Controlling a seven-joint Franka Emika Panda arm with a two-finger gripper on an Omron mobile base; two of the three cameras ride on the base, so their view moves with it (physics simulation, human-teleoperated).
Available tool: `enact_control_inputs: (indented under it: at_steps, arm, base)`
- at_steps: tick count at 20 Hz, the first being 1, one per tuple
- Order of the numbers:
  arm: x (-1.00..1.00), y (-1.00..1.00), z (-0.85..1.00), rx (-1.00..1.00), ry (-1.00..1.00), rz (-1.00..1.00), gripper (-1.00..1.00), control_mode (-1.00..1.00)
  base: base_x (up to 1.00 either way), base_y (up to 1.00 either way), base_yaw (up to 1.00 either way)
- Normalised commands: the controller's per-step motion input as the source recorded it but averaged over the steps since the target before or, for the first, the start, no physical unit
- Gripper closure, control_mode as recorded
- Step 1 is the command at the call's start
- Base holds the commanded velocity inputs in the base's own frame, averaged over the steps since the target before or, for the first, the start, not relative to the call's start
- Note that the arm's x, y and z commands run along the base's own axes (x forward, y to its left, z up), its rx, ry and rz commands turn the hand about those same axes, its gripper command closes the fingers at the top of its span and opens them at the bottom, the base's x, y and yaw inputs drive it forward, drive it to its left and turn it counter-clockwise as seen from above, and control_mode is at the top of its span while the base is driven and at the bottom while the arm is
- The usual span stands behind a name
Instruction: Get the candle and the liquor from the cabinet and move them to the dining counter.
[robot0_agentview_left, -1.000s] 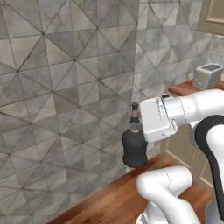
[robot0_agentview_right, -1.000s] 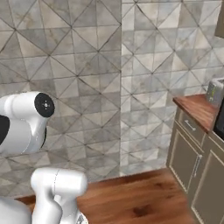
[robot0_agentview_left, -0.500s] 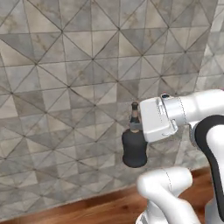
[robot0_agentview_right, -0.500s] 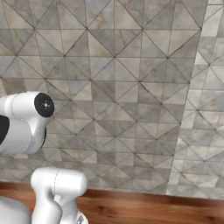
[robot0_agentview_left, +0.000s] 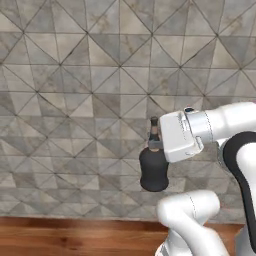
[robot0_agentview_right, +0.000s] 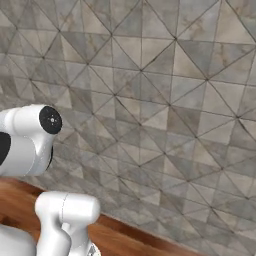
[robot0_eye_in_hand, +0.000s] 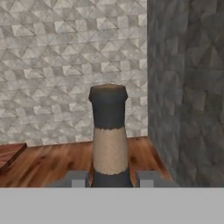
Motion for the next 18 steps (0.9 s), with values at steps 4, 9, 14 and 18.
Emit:
enact_control_inputs:
  at_steps: [4, 9, 14, 18]
  arm:
    - [0.00, 0.00, 0.00, 0.00, 0.00, 0.00, 1.00, 1.00]
    - [0.00, 0.00, 0.00, 0.00, 0.00, 0.00, 1.00, 1.00]
    - [0.00, 0.00, 0.00, 0.00, 0.00, 0.00, 1.00, 1.00]
    - [0.00, 0.00, 0.00, 0.00, 0.00, 0.00, 1.00, 1.00]
  base:
    - [0.00, 0.40, 0.57]
    - [0.00, 0.24, 0.58]
    - [0.00, 0.24, 0.58]
    - [0.00, 0.26, 0.58]
